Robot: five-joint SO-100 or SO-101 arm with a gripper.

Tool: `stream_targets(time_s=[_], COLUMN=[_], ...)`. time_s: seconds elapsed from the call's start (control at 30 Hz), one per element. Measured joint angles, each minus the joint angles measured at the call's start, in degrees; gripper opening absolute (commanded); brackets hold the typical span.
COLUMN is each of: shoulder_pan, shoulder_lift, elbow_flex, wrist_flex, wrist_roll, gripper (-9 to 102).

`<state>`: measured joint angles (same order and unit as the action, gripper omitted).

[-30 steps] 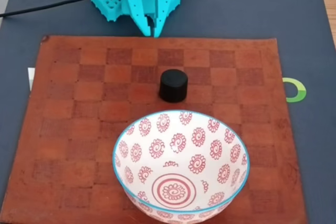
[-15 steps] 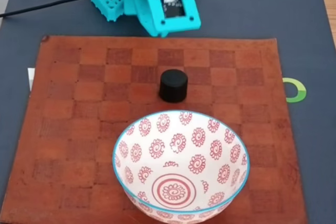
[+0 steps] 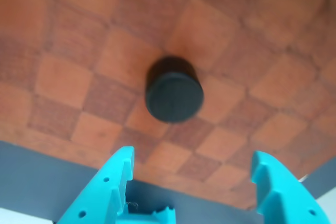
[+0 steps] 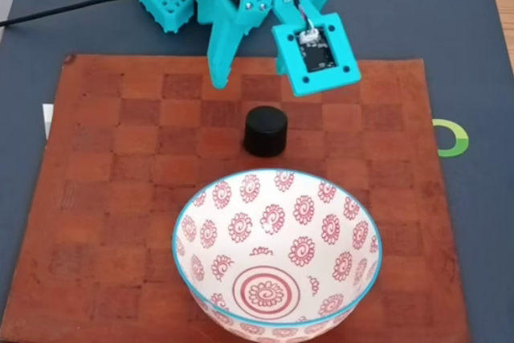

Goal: Grasp a black cylinder and put it in a bowl.

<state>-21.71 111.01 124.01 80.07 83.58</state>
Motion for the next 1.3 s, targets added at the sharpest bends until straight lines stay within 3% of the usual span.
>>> stream_targets(time_s=[0.33, 1.3], shoulder_pan=[-0.8, -1.2], shoulder_lift=[-7.6, -13.2], elbow_flex=[-0.1, 4.6], wrist_flex=[-7.3, -13.6], wrist_roll=[0.0, 0.0], gripper=[29, 29])
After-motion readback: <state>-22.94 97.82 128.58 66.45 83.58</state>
